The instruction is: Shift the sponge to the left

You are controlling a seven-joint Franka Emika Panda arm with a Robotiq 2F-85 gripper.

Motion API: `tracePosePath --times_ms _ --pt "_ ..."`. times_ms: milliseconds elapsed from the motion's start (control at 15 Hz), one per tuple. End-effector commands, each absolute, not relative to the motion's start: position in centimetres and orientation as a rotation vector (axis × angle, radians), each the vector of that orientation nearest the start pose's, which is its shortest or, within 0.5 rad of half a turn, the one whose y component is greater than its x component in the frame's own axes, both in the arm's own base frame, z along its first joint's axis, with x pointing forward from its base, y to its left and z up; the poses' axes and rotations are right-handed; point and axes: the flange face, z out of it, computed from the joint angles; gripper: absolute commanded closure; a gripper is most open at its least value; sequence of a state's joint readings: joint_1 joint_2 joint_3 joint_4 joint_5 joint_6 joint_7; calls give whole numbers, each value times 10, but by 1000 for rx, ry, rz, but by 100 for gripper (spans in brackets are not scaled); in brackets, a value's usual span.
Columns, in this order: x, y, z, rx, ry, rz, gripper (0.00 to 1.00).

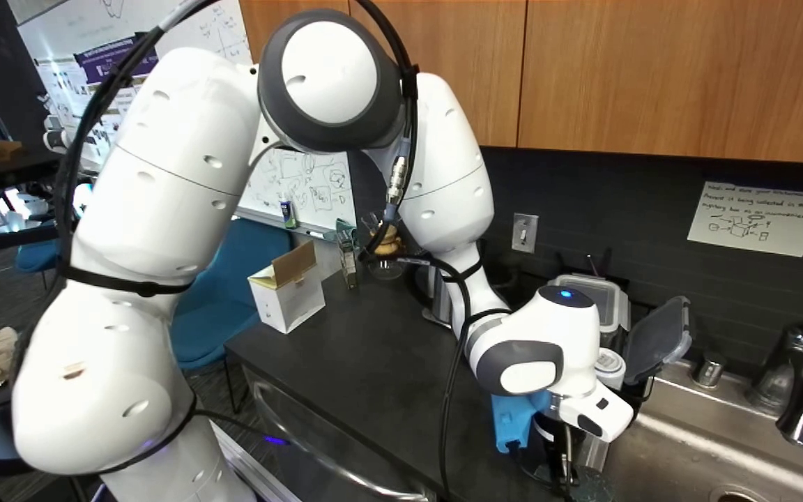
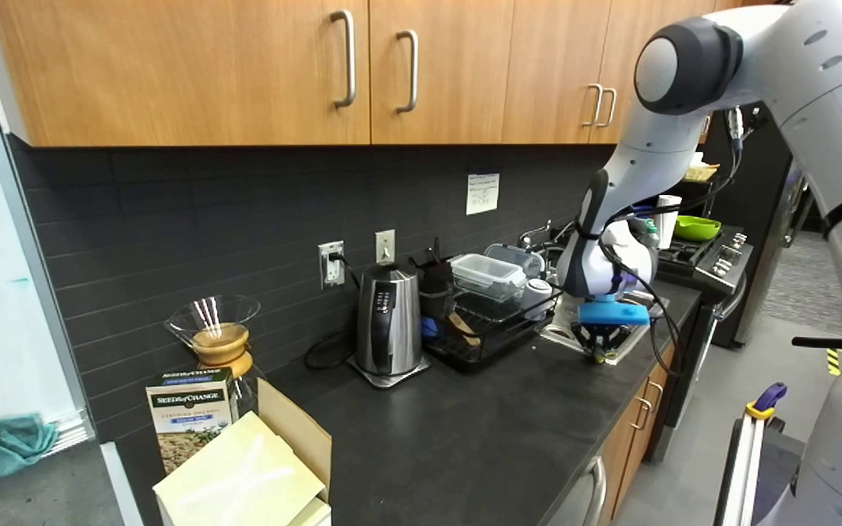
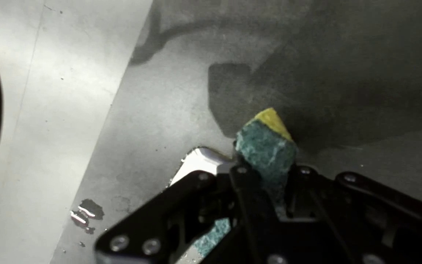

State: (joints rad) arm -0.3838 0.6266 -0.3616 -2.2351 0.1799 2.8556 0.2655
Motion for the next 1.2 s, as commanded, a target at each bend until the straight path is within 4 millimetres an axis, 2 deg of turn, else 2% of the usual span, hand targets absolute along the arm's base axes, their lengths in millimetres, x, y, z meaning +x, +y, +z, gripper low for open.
tracePosePath --times_ms 0,533,1133 --pt "367 -352 127 -2843 1698 -38 95" --pt "350 -300 137 -2939 1583 -79 95" --pt "319 -219 133 -3047 1370 -95 95"
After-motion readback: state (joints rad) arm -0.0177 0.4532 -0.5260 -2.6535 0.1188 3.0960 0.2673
